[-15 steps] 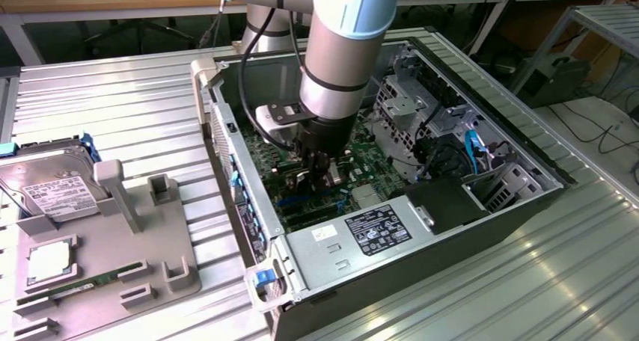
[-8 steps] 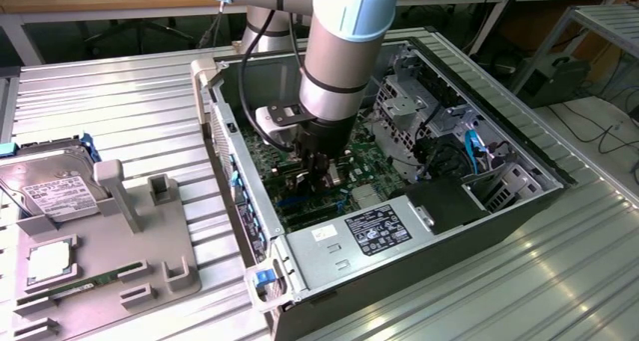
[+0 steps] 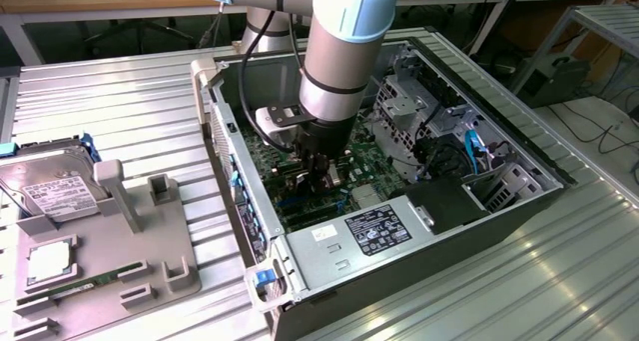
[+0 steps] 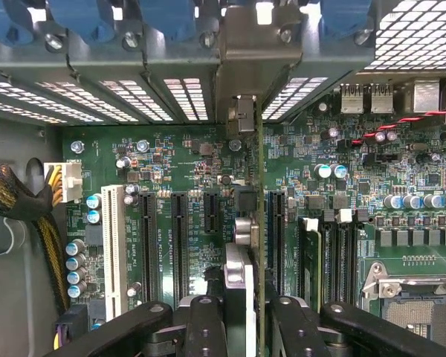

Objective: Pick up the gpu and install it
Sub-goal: 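Insert the gpu into the slot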

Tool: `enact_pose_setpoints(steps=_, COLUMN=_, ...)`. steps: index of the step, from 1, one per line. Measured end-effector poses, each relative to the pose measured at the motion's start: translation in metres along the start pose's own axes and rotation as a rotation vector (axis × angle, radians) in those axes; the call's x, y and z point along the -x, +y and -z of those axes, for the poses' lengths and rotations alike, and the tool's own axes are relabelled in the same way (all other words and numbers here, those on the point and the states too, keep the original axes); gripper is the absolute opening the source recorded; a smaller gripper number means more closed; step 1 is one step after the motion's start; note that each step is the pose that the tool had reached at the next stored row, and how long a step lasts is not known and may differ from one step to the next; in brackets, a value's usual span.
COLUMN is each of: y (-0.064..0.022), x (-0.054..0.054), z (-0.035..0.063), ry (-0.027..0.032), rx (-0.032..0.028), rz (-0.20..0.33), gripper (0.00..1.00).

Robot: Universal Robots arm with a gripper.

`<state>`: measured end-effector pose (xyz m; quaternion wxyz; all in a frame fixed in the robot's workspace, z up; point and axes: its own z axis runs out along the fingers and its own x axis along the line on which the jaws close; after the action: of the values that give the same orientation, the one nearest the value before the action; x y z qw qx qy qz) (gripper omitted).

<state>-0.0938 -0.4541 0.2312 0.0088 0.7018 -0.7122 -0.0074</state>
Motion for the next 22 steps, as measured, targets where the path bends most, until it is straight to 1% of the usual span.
enact_pose_setpoints(steps=14, y=0.0004, x=-0.0001, z=-0.0033, ry=0.0000, rx=0.0002, rz=0.000, gripper=0.29)
enact_pose_setpoints(steps=17, y=0.0005, x=0.0000, z=-0.0045, ry=-0.0010, rx=-0.0005, rz=0.000, gripper=0.29)
enact_pose_setpoints(steps=22, y=0.0007, x=0.0000, z=-0.0049, ry=-0.0001, rx=0.0001, rz=0.000, gripper=0.29)
